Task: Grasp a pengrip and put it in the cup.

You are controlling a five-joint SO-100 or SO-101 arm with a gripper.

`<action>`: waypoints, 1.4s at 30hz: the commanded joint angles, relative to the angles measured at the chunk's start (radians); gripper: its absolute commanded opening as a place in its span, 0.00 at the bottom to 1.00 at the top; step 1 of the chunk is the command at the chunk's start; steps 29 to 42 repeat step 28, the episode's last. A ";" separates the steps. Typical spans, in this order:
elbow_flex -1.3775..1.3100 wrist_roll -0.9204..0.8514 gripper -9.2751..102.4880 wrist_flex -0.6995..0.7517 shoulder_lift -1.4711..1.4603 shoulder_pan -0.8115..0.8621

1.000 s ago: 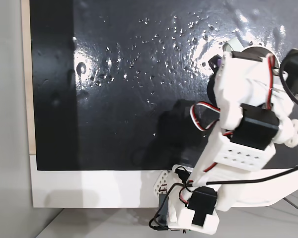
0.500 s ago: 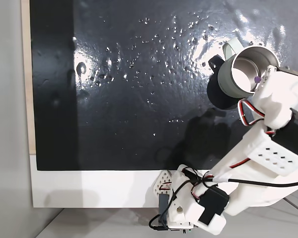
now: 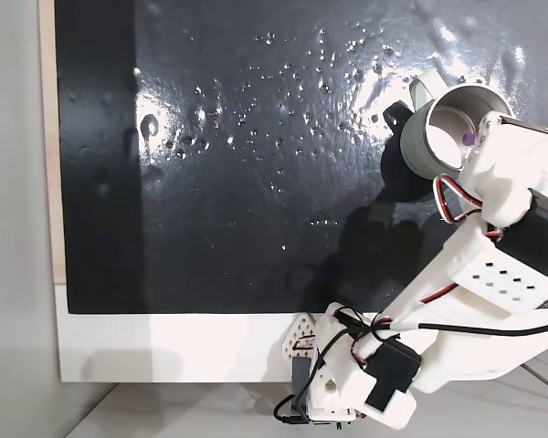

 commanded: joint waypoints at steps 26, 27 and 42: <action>-0.038 -0.021 0.40 0.003 0.021 0.005; -0.037 -0.021 0.40 0.003 0.021 0.005; -0.035 -0.021 0.40 0.003 0.021 0.005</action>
